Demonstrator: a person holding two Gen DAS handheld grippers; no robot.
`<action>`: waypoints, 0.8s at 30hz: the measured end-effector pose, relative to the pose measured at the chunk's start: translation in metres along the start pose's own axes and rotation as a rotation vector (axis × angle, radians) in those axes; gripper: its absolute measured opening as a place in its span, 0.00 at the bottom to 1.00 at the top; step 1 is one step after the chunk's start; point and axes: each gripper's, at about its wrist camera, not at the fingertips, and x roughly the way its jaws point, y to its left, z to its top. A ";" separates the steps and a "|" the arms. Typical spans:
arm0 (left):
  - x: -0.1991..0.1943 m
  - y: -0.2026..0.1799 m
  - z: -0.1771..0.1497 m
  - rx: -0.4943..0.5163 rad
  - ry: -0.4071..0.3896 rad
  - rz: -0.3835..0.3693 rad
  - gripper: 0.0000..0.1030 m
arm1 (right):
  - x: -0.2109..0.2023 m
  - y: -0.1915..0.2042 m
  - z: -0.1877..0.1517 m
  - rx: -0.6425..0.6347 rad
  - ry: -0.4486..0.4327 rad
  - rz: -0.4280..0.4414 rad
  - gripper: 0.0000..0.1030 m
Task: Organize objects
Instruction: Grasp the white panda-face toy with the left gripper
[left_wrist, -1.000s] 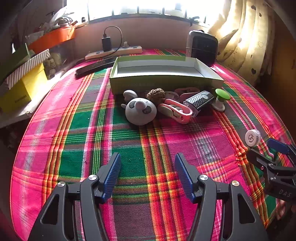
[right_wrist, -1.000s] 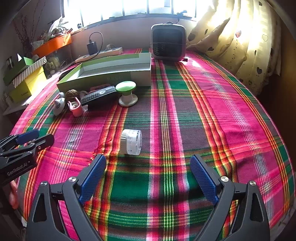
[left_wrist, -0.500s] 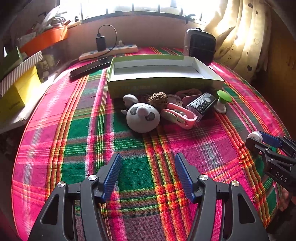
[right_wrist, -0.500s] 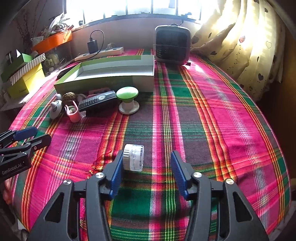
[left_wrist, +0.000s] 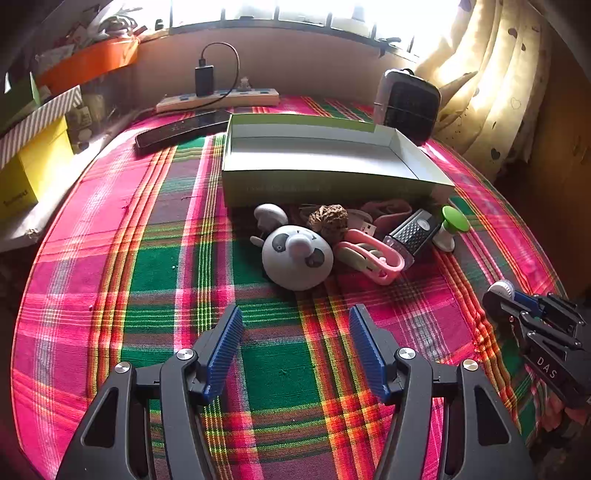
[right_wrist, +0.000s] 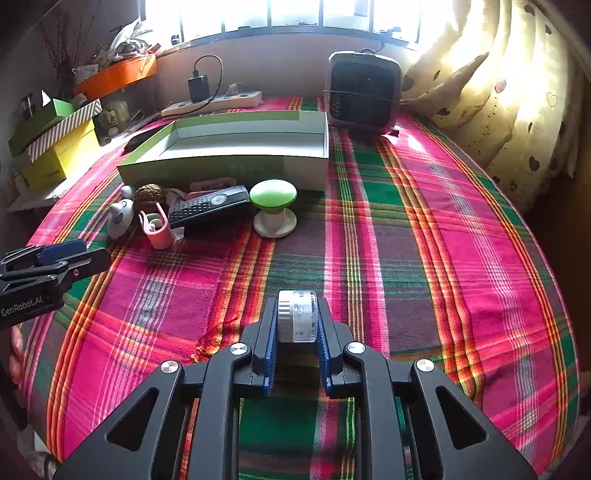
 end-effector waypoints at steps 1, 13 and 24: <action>0.001 0.002 0.002 -0.006 0.002 -0.004 0.58 | 0.001 0.000 0.003 -0.002 -0.002 0.003 0.19; 0.020 0.014 0.028 -0.042 0.015 -0.045 0.58 | 0.011 0.002 0.019 -0.008 -0.008 0.020 0.19; 0.026 0.014 0.038 -0.058 0.017 -0.053 0.47 | 0.016 0.001 0.023 0.004 0.011 0.034 0.19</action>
